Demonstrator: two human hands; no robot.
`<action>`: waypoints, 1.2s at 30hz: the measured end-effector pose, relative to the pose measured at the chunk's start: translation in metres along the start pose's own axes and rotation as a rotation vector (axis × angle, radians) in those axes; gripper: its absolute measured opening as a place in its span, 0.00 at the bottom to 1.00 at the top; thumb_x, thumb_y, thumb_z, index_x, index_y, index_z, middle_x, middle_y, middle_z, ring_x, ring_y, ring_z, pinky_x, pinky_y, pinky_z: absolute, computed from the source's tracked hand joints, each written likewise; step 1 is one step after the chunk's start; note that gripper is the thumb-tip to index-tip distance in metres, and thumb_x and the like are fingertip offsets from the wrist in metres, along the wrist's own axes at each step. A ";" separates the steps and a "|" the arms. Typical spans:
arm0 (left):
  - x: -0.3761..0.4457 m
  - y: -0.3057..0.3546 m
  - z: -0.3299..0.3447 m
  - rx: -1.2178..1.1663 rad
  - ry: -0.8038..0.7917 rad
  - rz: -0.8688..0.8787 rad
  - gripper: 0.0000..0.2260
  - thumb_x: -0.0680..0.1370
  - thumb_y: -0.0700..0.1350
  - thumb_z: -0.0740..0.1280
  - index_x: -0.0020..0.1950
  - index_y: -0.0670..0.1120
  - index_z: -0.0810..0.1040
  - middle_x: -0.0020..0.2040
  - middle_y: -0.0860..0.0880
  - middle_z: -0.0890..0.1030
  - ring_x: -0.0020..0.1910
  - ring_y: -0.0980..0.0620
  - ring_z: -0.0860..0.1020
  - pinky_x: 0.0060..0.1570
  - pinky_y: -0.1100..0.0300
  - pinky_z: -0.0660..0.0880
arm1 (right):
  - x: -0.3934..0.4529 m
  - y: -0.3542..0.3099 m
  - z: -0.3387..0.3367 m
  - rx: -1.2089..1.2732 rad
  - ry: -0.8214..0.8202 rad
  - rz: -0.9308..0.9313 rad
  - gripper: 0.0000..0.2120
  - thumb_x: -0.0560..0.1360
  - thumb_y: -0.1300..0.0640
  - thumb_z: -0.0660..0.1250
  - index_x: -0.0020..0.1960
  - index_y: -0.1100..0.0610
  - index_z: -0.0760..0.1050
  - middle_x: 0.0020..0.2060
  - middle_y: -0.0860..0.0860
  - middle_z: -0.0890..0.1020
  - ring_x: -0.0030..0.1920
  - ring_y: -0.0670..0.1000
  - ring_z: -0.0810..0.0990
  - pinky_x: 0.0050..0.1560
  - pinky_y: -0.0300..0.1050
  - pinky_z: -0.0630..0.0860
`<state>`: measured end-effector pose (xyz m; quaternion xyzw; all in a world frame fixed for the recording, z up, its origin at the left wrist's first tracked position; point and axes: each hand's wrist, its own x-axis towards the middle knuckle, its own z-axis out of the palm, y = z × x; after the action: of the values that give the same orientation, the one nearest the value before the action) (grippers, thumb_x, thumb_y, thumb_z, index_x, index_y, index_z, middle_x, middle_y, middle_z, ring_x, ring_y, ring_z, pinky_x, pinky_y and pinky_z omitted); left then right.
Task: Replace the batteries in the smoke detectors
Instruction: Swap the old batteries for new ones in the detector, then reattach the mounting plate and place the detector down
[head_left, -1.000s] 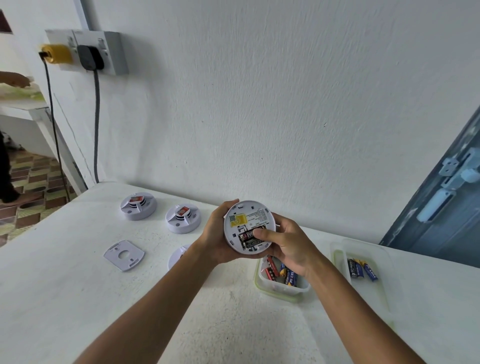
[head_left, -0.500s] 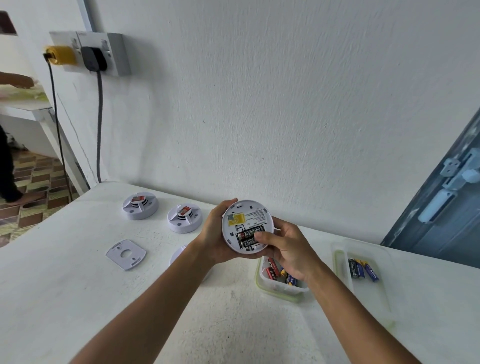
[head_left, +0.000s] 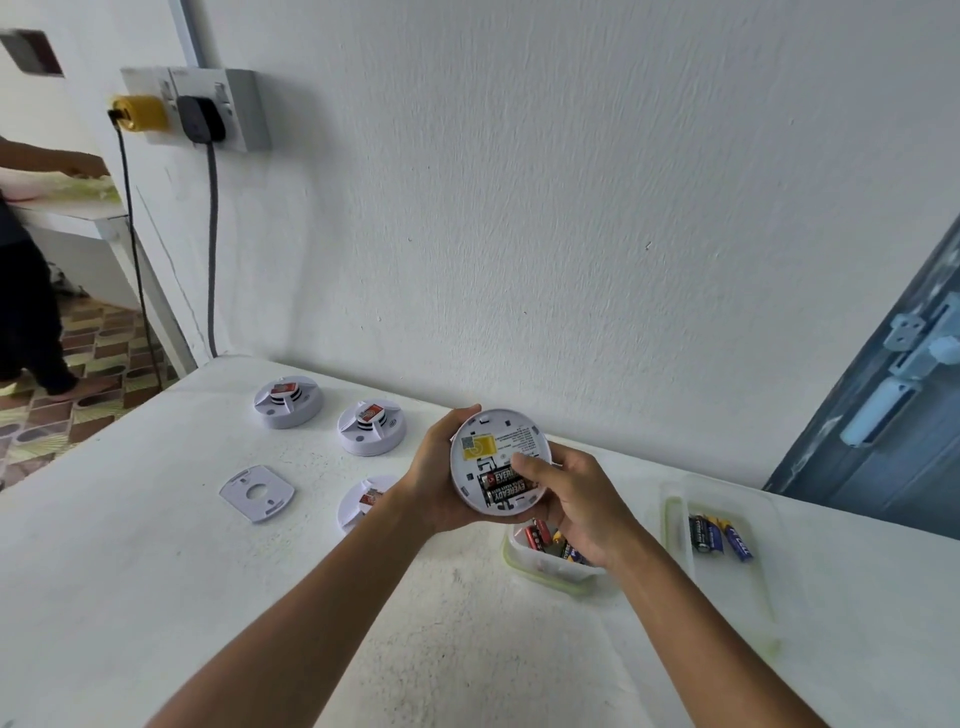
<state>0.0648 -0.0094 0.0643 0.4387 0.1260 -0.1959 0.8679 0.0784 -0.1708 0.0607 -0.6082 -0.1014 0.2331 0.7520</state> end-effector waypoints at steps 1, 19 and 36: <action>-0.001 -0.002 0.003 -0.004 0.005 0.003 0.26 0.77 0.59 0.54 0.47 0.44 0.86 0.47 0.40 0.83 0.46 0.41 0.80 0.52 0.45 0.73 | 0.000 0.000 -0.001 -0.026 0.003 -0.009 0.09 0.72 0.61 0.71 0.52 0.59 0.81 0.48 0.60 0.85 0.49 0.61 0.84 0.47 0.57 0.82; -0.058 0.059 -0.112 -0.086 0.041 0.113 0.24 0.77 0.58 0.55 0.54 0.43 0.83 0.54 0.37 0.82 0.52 0.35 0.78 0.56 0.40 0.70 | 0.053 0.026 0.117 -0.330 0.212 -0.088 0.19 0.72 0.51 0.74 0.59 0.57 0.77 0.47 0.50 0.84 0.50 0.50 0.83 0.53 0.52 0.81; -0.152 0.088 -0.341 -0.097 0.050 0.174 0.34 0.57 0.57 0.82 0.58 0.42 0.83 0.58 0.35 0.80 0.52 0.34 0.81 0.47 0.38 0.79 | 0.143 0.122 0.286 -1.505 -0.050 -0.036 0.19 0.68 0.45 0.73 0.54 0.54 0.78 0.52 0.54 0.81 0.58 0.58 0.74 0.42 0.45 0.67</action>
<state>-0.0469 0.3495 -0.0128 0.4103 0.1181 -0.1024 0.8985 0.0503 0.1631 -0.0067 -0.9506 -0.2602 0.1021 0.1347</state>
